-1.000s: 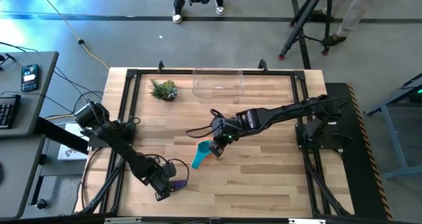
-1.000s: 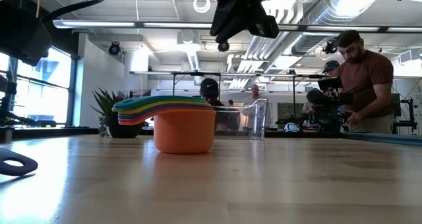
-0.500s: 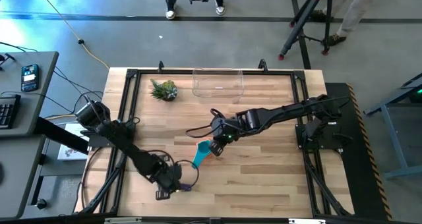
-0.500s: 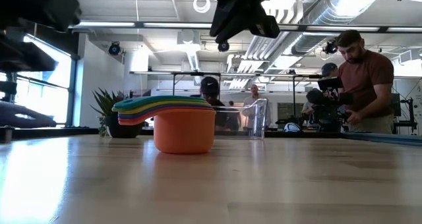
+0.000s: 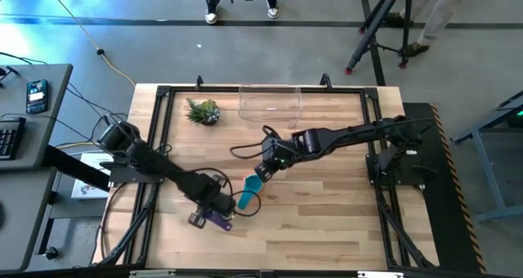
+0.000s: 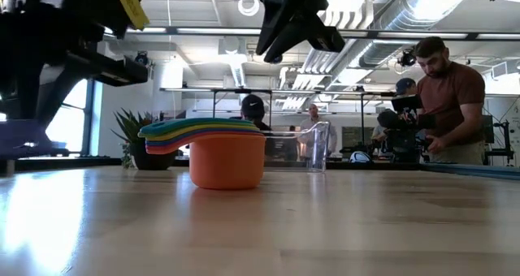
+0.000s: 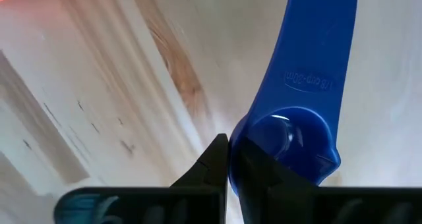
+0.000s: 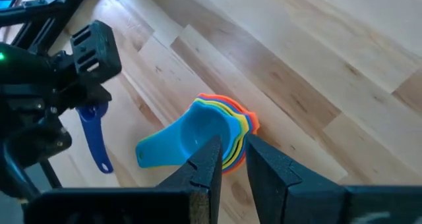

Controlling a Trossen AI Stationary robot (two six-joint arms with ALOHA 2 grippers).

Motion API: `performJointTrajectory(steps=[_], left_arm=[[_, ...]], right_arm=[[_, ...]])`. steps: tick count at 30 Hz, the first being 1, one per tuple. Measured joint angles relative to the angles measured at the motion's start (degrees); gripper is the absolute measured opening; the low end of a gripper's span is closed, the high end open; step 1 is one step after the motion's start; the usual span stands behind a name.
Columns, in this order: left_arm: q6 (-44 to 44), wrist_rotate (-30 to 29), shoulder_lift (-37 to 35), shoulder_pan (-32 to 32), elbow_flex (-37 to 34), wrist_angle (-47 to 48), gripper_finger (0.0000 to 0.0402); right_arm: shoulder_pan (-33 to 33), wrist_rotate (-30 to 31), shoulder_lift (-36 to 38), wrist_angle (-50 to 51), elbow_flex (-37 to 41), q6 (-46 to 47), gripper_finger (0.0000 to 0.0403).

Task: Nest measuring cups in basket
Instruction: Stack the violet measuring cup on top of the light blue measuring cup

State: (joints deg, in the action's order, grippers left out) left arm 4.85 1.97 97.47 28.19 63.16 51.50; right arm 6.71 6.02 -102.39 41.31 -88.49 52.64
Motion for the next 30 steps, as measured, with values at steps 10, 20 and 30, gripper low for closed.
performJointTrajectory(steps=[10, 20, 30], left_arm=[[-22.96, 0.38, 0.0, -3.5, 0.0, 2.36, 0.0012], [-29.02, -0.25, 1.37, -3.44, -0.09, 1.12, 0.0009], [-29.12, -1.27, 1.57, -3.44, -0.09, -1.05, 0.0028]], right_arm=[[-0.33, 3.01, 0.0, -0.01, 0.0, 2.99, 0.006], [-0.31, 3.15, 0.0, -0.04, 0.0, 5.41, 0.006], [-0.22, 3.68, -0.02, -0.04, 0.0, 5.42, 0.006]])
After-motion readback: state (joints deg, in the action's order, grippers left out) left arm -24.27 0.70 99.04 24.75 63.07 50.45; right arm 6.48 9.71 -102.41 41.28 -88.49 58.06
